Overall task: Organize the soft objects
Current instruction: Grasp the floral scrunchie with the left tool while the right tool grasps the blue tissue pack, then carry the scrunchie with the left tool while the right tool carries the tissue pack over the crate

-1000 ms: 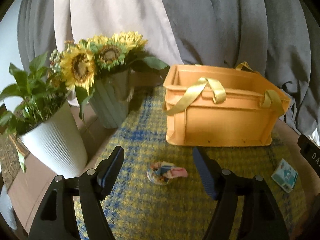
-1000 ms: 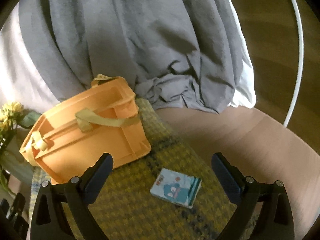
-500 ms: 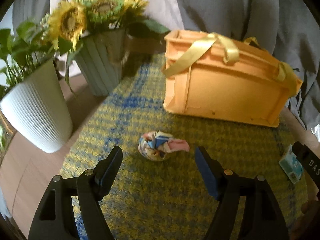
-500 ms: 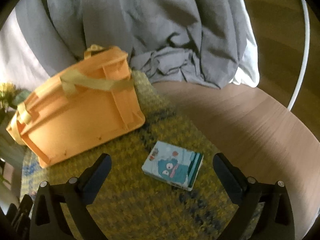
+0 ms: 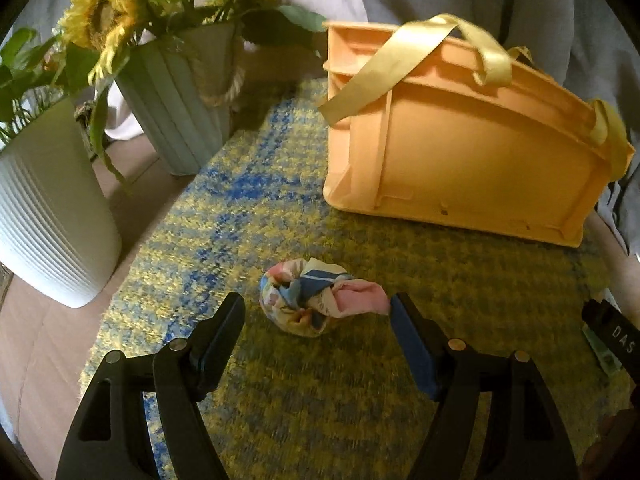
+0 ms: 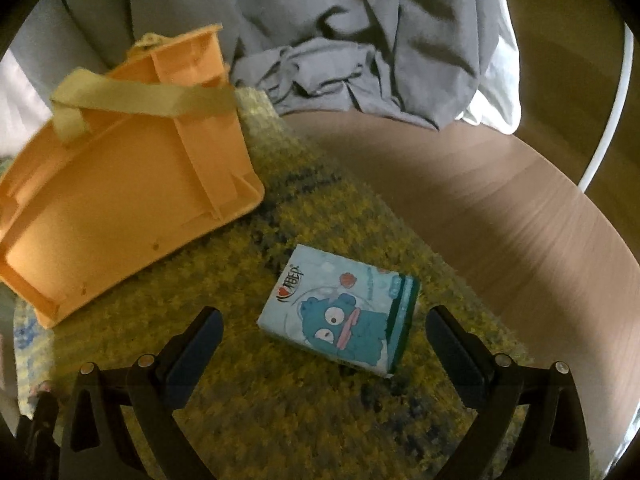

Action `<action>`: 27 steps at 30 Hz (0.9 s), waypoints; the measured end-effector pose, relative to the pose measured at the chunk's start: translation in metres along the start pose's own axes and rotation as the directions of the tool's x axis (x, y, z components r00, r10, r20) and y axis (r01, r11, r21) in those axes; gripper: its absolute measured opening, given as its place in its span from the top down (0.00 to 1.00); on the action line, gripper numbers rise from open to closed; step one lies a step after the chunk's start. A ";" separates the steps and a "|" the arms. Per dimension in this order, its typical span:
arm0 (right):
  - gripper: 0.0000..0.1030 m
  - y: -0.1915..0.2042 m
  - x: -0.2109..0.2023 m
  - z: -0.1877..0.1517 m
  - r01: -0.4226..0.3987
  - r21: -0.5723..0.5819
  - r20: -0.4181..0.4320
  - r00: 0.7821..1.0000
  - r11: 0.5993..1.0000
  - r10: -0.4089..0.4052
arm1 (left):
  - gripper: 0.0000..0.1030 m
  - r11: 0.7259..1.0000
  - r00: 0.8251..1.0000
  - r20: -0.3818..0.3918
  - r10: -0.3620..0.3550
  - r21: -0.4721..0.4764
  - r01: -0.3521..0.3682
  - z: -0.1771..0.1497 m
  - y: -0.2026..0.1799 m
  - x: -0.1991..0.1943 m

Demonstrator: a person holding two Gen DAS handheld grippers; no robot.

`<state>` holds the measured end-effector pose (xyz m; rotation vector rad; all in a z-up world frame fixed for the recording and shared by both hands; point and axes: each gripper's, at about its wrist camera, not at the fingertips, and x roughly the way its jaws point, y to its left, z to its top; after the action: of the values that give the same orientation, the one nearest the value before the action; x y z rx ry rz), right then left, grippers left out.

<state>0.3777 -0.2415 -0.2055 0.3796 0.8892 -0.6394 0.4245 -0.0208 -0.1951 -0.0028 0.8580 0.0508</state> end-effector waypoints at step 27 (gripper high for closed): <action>0.23 0.000 0.008 -0.002 0.015 -0.048 -0.028 0.999 0.999 -0.016 | 0.52 0.999 1.000 -0.003 -0.003 0.034 0.003 -0.003 0.000 0.003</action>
<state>0.3804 -0.2429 -0.2133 0.3398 0.9336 -0.6276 0.4241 -0.0204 -0.1990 0.0275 0.8619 0.0333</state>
